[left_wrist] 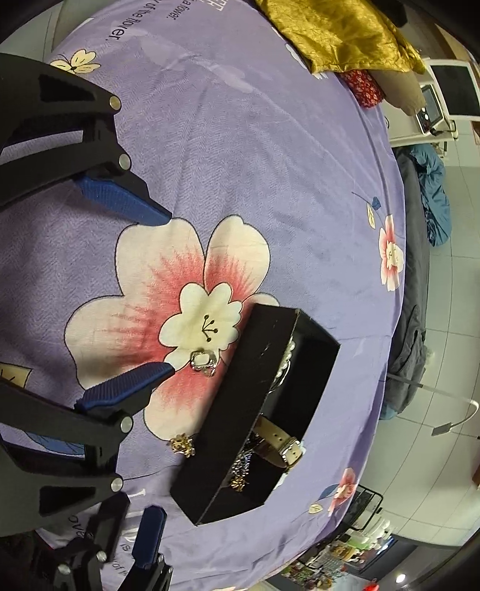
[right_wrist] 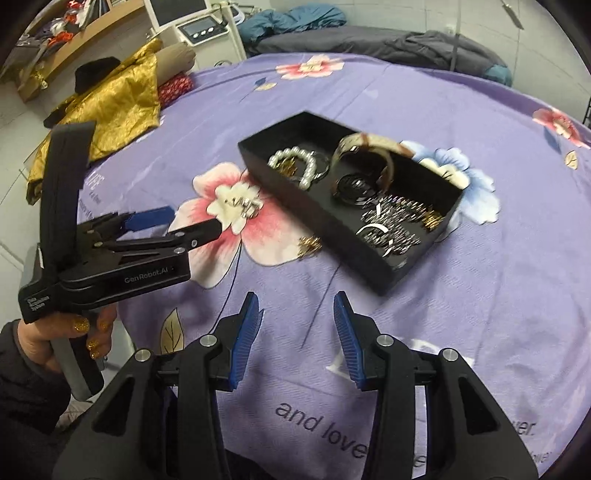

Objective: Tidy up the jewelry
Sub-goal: 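Reach the left tool to the silver ring while the right tool reaches the gold flower charm, then close the left tool on the silver ring while the right tool closes on the gold flower charm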

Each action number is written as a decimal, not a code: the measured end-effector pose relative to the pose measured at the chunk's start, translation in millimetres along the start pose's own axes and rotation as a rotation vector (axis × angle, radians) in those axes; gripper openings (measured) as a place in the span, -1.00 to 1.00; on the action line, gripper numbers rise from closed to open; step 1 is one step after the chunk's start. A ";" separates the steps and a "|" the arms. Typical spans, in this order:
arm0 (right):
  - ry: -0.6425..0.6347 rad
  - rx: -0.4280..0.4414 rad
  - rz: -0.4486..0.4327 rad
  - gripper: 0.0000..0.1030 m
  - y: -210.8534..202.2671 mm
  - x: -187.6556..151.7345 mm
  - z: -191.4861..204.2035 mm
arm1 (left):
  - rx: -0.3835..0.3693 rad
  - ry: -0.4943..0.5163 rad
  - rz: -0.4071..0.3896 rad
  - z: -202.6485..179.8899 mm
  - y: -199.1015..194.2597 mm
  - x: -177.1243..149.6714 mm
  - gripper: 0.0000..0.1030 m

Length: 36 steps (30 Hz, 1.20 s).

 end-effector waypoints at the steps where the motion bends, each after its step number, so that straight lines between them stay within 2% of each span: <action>1: 0.004 0.006 0.015 -0.17 6.4 0.0 -0.3 | 0.000 0.006 0.002 -1.2 0.6 -0.7 0.39; 4: 0.028 0.015 0.040 -0.20 20.0 2.8 -4.8 | 0.000 0.007 0.005 -1.9 1.7 -1.3 0.39; 8: 0.038 -0.009 0.027 -0.22 29.4 12.0 -8.9 | -0.001 0.007 0.005 -1.4 3.2 0.4 0.37; 18: -0.003 -0.071 -0.023 -0.26 41.1 26.4 -1.7 | -0.050 0.109 0.004 -29.3 15.9 18.1 0.08; 21: 0.015 -0.077 -0.030 -0.49 40.5 27.5 -6.0 | -0.042 0.131 0.002 -35.6 21.6 23.5 -0.07; 23: 0.039 -0.067 -0.032 -0.63 40.4 28.5 -10.2 | -0.043 0.132 0.003 -36.4 22.4 26.4 -0.25; 26: 0.062 -0.052 -0.035 -0.66 40.4 29.5 -11.9 | -0.075 0.116 0.010 -36.9 21.5 27.3 -0.52; 36: 0.096 -0.006 -0.020 -0.75 38.4 28.3 -18.5 | -0.165 0.038 0.029 -29.1 17.9 20.9 -0.72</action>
Point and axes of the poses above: each gripper's, at about its wrist camera, not at the fingertips, and y roughly the way its jaws point, z to its left, x to its top, the point moved 2 cm from there along y, roughly the way its jaws point, and after that the axes turned 11 degrees about z, right-handed, at the moved point
